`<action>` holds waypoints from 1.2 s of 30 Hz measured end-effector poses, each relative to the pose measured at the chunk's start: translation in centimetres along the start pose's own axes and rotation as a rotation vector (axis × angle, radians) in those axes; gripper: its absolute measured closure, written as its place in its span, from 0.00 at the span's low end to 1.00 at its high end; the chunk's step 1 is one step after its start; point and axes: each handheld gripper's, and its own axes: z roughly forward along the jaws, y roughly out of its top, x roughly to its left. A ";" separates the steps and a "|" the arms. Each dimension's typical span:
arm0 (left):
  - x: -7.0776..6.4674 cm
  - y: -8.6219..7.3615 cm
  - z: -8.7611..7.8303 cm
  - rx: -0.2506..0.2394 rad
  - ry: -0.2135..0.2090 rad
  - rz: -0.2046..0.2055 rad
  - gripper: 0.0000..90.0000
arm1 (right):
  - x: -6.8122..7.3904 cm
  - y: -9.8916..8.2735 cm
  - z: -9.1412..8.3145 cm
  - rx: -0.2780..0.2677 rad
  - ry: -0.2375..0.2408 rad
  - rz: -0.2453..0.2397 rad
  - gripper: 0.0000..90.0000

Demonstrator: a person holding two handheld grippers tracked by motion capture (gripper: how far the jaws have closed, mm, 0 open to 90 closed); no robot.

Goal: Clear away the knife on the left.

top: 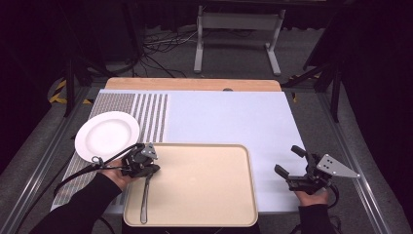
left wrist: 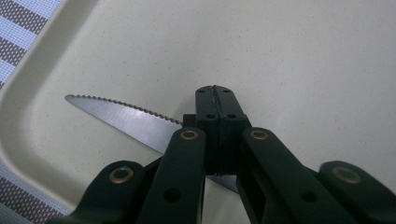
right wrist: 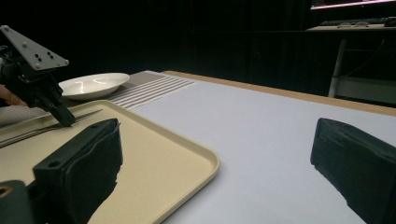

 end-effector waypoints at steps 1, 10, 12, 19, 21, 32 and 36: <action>0.0 0.0 0.0 0.004 0.003 0.002 1.00 | 0.1 0.0 0.0 -0.002 0.001 0.004 0.03; 0.5 0.0 -2.1 -0.100 -0.039 -0.019 0.70 | 0.0 0.0 0.0 0.000 0.001 0.002 0.03; 0.6 -0.1 -2.8 -0.139 -0.053 -0.023 0.61 | 0.0 0.0 0.0 0.000 0.001 0.002 0.03; 0.9 -0.6 -5.3 -0.273 -0.094 -0.056 0.23 | 0.1 0.1 -0.1 -0.005 -0.003 0.000 0.03; 0.9 -0.8 -5.8 -0.298 -0.084 -0.061 0.20 | 0.1 0.1 -0.1 -0.004 -0.003 -0.003 0.03; 1.4 -3.4 -8.0 -0.445 -0.031 -0.127 0.00 | 0.2 0.2 -0.2 -0.008 -0.009 -0.012 0.03; 1.7 -4.8 -8.6 -0.498 -0.006 -0.152 0.00 | 0.2 0.1 -0.2 -0.008 -0.008 -0.011 0.03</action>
